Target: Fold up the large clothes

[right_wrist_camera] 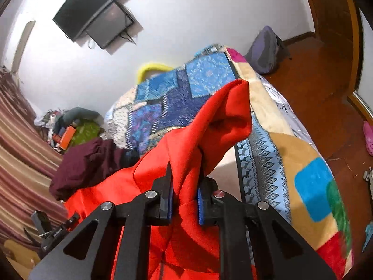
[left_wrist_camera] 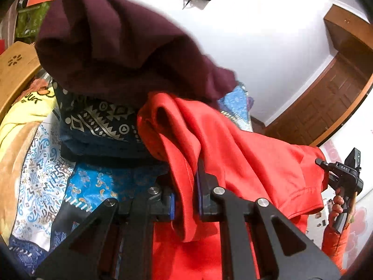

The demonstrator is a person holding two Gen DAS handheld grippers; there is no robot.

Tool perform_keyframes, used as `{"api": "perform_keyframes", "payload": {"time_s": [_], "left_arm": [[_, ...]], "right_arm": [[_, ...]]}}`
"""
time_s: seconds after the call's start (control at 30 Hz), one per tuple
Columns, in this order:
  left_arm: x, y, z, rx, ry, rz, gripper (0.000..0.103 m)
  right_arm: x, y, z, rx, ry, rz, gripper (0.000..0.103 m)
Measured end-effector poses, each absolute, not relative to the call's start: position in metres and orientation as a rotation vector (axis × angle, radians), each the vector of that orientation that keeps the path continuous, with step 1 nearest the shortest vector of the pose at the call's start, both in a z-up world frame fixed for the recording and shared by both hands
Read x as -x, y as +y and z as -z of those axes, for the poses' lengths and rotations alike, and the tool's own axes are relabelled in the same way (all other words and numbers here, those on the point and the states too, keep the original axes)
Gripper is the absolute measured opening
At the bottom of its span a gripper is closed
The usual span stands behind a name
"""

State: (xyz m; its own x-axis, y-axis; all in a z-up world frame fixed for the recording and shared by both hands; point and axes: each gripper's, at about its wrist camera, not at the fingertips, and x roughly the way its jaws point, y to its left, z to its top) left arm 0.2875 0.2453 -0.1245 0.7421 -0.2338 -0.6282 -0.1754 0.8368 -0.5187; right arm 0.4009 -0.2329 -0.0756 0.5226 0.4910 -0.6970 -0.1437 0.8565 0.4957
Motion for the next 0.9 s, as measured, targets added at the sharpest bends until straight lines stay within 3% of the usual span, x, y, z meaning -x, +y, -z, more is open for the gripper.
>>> {"api": "perform_keyframes", "payload": {"time_s": [0.37, 0.63, 0.9], "left_arm": [[-0.325, 0.253, 0.203, 0.572, 0.965, -0.047, 0.014], [-0.319, 0.248, 0.199, 0.513, 1.018, -0.101, 0.018], [-0.289, 0.251, 0.155, 0.392, 0.974, -0.159, 0.018]], "right_arm": [[-0.439, -0.236, 0.164, -0.351, 1.139, -0.289, 0.012], [-0.424, -0.230, 0.145, -0.194, 1.110, -0.272, 0.022], [-0.380, -0.234, 0.108, -0.035, 1.041, -0.241, 0.040]]}}
